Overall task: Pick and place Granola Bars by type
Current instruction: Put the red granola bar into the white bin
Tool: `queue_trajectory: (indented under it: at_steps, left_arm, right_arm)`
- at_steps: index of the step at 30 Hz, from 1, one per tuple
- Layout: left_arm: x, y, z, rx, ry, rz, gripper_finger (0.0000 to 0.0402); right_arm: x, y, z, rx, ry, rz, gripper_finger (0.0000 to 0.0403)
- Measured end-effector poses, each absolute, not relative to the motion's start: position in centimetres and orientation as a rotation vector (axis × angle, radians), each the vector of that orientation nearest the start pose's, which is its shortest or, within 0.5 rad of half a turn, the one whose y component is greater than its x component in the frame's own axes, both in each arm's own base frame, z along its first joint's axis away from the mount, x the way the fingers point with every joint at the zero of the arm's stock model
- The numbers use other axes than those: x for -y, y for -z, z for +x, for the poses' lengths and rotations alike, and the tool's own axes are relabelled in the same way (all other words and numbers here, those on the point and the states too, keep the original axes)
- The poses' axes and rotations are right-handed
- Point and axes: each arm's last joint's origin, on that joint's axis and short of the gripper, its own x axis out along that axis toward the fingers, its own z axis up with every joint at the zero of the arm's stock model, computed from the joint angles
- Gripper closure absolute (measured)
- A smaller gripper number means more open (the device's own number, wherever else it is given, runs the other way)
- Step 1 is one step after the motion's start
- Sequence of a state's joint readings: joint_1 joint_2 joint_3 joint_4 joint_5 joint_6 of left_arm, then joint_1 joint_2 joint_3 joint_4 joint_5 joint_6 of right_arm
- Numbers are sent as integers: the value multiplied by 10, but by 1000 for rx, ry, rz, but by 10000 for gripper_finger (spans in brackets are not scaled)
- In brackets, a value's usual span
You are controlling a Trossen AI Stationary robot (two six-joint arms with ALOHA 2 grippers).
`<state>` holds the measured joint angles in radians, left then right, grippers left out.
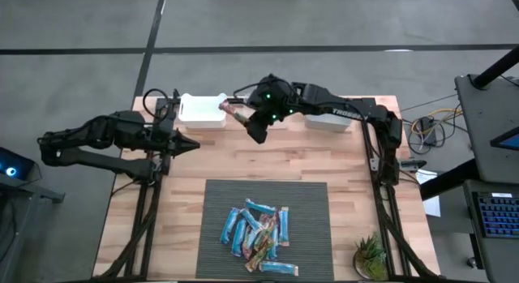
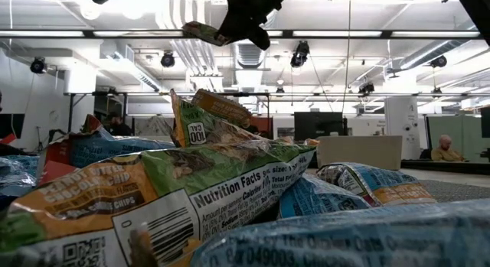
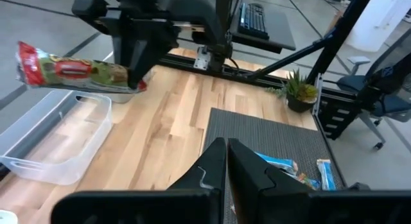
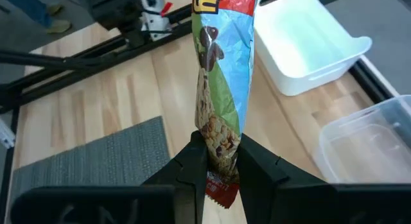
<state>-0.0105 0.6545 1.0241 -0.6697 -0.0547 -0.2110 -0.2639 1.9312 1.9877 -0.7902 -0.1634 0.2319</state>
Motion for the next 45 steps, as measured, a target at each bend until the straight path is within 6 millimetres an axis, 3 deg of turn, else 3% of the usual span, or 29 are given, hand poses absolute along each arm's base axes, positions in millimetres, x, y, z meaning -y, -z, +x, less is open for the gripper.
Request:
queue_trajectory:
  at_steps: [16, 30, 45]
  left_arm:
    - [-1, -380, 109, -293, -94, -191, 402]
    - [-1, -380, 109, -292, -100, -192, 402]
    - [-1, -380, 109, -291, -110, -192, 402]
  right_arm:
    - [143, -363, 404, -646, 208, 416, 342]
    - [157, -384, 401, -535, 205, 409, 342]
    - [167, -392, 402, -447, 221, 408, 342]
